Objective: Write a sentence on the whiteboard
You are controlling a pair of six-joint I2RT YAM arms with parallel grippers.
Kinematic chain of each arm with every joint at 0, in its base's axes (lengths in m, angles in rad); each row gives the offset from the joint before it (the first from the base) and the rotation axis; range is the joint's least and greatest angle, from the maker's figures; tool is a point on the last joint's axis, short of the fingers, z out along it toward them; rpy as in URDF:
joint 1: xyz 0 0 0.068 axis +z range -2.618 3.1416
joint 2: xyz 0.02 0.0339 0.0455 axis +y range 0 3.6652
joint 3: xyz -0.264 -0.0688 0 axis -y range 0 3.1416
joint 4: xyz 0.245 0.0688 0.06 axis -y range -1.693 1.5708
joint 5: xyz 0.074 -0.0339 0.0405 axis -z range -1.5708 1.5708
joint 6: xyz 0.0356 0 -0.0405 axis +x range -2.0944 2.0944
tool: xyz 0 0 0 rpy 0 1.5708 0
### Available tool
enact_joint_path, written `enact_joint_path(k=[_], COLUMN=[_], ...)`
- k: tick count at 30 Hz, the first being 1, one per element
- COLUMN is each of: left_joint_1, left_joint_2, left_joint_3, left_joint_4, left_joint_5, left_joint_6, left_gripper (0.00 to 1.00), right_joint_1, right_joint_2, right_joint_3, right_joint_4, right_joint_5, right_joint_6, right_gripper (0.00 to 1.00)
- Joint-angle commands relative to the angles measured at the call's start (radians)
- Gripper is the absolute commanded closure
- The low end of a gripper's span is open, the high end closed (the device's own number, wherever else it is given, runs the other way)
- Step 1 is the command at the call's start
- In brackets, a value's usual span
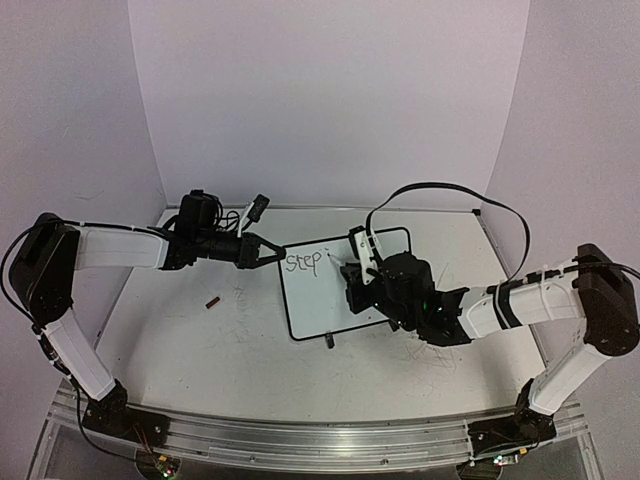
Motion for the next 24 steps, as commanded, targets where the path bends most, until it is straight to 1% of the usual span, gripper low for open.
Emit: enact_joint_path(k=[1,24], left_joint_1=[0.003,0.004], left_joint_2=[-0.044,-0.045], left_joint_3=[0.005,0.005], left_joint_4=[0.004,0.002], left_joint_5=[-0.028,-0.032], left_joint_6=[0.026,0.029], left_gripper=[1.0,1.0], right_joint_1=[-0.001,0.011], right_joint_2=[-0.022,-0.036], right_joint_3=[-0.014,-0.043], right_joint_4=[-0.029,-0.043], right_joint_5=[0.005,-0.008], right_joint_6=[0.025,0.045], right_gripper=[1.0,1.0])
